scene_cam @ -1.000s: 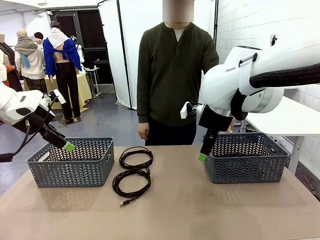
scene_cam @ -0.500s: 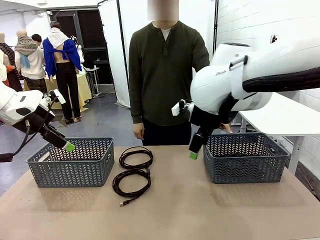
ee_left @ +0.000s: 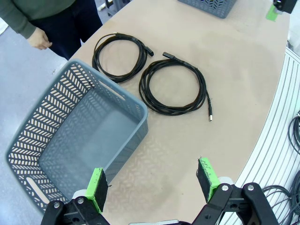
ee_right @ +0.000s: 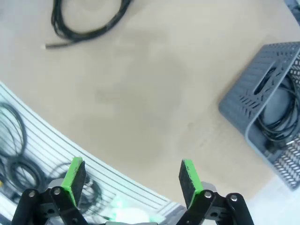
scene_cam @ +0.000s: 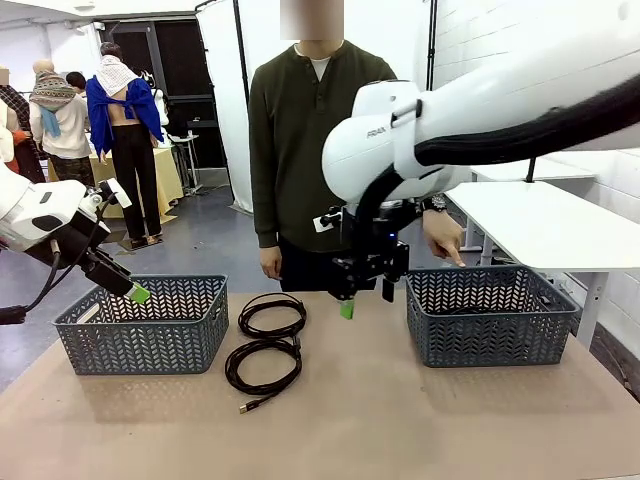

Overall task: Organize the cables according to human instructions.
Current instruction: Pick up a bundle of cables and place it in the basket indicated by the human.

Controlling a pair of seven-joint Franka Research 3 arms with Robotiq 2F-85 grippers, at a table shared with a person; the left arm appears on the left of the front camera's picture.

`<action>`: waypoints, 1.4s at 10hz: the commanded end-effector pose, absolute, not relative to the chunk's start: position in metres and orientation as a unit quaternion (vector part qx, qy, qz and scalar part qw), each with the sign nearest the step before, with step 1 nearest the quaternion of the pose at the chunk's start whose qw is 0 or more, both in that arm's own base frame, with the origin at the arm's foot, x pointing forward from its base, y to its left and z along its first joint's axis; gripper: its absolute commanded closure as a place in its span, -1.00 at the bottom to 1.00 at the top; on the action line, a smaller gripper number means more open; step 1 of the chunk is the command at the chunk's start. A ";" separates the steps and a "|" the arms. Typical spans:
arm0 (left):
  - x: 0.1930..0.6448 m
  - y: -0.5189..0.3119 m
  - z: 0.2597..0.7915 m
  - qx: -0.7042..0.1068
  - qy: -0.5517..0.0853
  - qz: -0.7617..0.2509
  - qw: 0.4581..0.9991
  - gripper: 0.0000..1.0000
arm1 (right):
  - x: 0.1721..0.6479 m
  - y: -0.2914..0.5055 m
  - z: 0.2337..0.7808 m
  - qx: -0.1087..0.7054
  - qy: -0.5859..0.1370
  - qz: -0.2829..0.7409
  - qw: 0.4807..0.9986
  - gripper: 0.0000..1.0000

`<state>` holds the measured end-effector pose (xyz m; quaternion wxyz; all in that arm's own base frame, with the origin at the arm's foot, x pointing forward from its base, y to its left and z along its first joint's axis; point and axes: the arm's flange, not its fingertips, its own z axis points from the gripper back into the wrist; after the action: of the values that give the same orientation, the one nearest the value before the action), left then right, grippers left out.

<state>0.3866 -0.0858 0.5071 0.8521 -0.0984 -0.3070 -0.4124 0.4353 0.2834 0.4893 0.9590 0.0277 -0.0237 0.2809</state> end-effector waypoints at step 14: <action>0.389 -0.084 0.506 -0.105 -0.310 -0.409 0.852 -1.00 | 0.447 0.321 0.481 0.044 -0.052 0.192 0.979 -1.00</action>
<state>0.3866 -0.0858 0.5071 0.8521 -0.0984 -0.3070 -0.4124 0.4469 0.3241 0.4805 0.9798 0.0434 -0.0523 0.1883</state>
